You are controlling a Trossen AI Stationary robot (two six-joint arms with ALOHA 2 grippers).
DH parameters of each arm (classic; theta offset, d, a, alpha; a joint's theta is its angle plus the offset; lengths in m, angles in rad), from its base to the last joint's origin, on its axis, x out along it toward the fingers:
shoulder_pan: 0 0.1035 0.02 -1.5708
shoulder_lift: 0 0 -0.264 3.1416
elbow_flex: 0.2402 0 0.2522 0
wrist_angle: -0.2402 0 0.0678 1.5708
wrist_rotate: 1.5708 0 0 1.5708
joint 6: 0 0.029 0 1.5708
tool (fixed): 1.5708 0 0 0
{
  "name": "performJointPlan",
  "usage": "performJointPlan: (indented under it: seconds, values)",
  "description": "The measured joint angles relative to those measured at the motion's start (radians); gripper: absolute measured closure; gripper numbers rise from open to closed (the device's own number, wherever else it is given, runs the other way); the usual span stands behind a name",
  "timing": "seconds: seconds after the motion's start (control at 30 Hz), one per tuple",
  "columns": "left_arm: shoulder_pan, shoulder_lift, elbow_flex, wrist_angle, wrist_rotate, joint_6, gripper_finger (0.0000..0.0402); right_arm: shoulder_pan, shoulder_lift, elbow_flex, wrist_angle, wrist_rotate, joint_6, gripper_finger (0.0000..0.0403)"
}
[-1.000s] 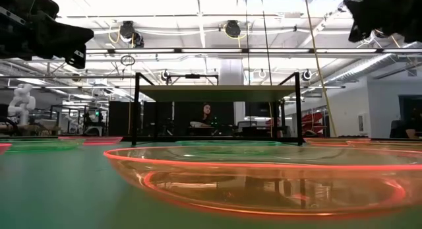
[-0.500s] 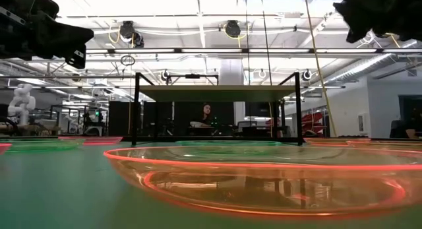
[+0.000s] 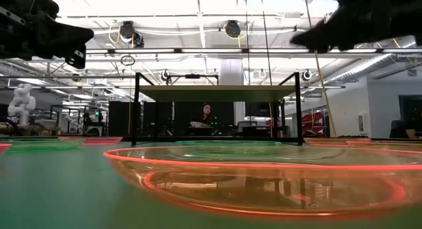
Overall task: Place and stack plates onto a shelf
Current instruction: Put the orange plate on the shelf
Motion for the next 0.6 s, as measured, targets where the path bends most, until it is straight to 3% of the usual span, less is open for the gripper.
performJointPlan:
  seconds: [0.13,0.3,0.43,0.6]
  values:
    - [0.0,0.0,0.0,0.0,0.0,0.0,0.0387,0.003,0.178,0.006,0.066,-0.009,0.031,0.0271]
    - [0.0,0.0,0.0,0.0,0.0,0.0,0.0387,0.01,0.329,0.04,0.113,-0.191,0.246,0.0271]
    - [0.0,0.0,0.0,0.0,0.0,0.0,0.0387,0.014,0.393,0.151,-0.019,-0.324,0.355,0.0271]
    - [0.0,0.0,0.0,0.002,0.0,0.0,0.0387,0.035,0.454,0.296,-0.267,-0.344,0.373,0.0271]
